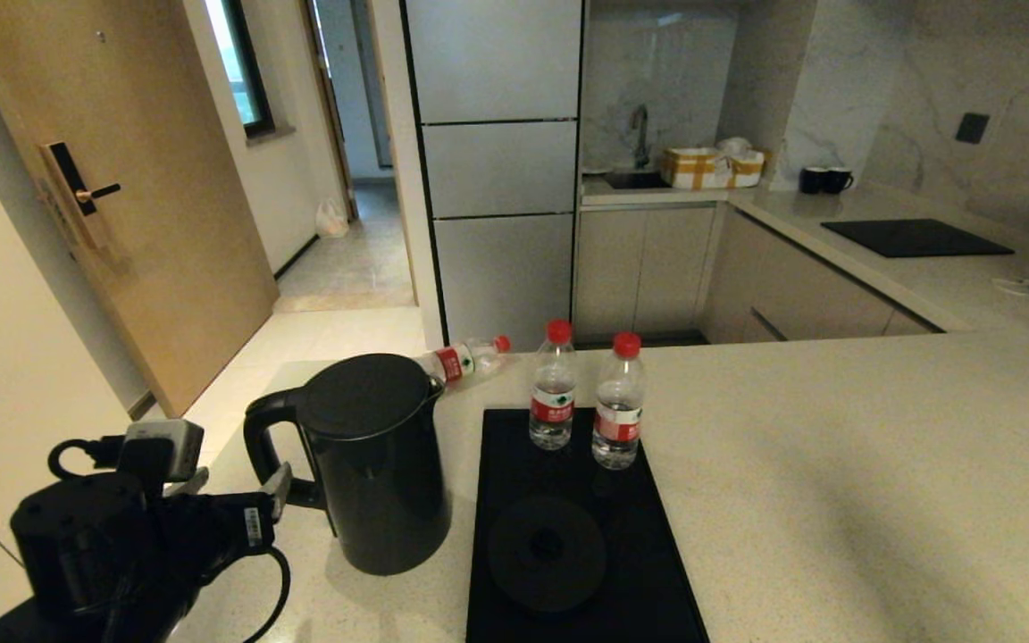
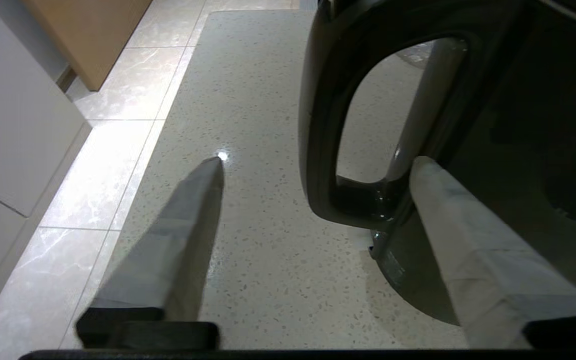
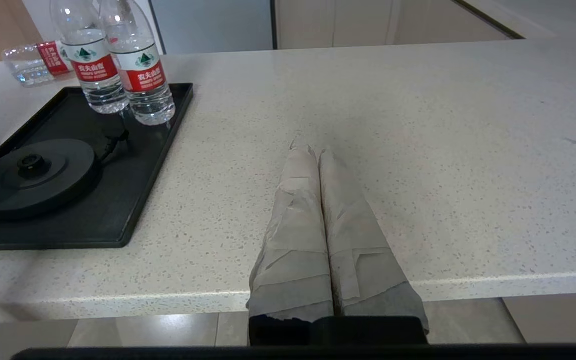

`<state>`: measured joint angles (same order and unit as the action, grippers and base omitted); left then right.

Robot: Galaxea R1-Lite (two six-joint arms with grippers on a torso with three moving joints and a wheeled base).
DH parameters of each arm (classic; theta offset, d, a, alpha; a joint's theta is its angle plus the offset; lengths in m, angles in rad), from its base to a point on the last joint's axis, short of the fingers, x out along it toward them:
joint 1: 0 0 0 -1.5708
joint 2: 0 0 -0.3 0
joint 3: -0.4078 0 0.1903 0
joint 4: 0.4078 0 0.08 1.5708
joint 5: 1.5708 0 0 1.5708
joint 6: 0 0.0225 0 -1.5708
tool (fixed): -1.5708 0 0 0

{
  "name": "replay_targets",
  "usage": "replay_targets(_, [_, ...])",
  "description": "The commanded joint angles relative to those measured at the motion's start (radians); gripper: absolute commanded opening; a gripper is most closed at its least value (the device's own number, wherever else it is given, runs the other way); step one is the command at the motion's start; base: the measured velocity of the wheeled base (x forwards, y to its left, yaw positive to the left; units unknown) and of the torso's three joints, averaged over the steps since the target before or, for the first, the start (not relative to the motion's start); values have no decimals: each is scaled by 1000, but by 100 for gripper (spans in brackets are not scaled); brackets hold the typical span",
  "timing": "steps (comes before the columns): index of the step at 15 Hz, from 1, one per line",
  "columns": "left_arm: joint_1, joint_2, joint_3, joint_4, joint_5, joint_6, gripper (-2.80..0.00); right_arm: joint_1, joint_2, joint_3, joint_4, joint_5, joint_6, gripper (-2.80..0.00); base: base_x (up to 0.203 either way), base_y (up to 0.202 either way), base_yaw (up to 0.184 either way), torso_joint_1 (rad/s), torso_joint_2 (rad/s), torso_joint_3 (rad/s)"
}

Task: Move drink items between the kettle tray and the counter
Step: Return the kettle to its original position

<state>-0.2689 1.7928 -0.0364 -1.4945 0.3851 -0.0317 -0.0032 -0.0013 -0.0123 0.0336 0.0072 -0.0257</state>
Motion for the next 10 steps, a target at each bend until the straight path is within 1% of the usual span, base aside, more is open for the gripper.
replay_targets(1, [0,16,-3,-9,4,-3,0,0,1,0,0,0,0,-280,0,0,0,0,0,0])
replay_targets(5, [0,46,-11,-9,7,-7,0,0,1,0,0,0,0,-280,0,0,0,0,0,0])
replay_targets(7, [0,43,-10,-9,31,-8,0,0,1,0,0,0,0,-280,0,0,0,0,0,0])
replay_targets(10, [2,61,-21,-9,38,-11,0,0,1,0,0,0,0,-280,0,0,0,0,0,0])
